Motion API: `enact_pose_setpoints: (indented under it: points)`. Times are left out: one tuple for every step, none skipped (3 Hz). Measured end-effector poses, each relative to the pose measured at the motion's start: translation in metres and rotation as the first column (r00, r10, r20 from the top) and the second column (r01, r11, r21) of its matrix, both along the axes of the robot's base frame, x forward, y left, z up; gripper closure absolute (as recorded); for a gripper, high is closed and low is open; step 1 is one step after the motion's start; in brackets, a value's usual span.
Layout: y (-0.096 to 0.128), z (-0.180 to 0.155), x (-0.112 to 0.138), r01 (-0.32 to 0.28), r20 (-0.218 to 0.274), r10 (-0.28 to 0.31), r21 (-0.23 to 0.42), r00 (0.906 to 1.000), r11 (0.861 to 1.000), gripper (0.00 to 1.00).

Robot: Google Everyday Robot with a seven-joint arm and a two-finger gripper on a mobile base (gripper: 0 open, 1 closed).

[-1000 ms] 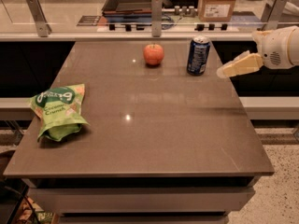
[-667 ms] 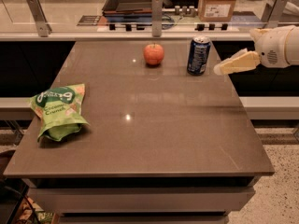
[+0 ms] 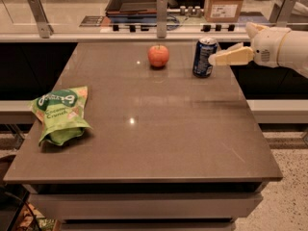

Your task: Move pepsi can near green rice chip bag

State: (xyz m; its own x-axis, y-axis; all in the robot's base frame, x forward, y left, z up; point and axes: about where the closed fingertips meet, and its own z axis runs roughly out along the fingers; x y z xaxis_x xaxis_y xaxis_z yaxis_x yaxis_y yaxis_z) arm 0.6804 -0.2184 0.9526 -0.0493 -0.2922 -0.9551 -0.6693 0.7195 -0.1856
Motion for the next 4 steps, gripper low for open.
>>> enact_pose_setpoints:
  points:
    - [0.017, -0.003, 0.015, -0.035, 0.011, 0.035, 0.061, 0.9993, 0.998, 0.00]
    - [0.030, -0.013, 0.028, -0.056, 0.000, 0.057, 0.098, 0.9984, 0.994, 0.00]
    - [0.038, -0.029, 0.038, -0.061, -0.014, 0.063, 0.119, 0.9979, 0.991, 0.00]
    - [0.042, -0.043, 0.051, -0.067, -0.015, 0.070, 0.158, 0.9974, 0.985, 0.00]
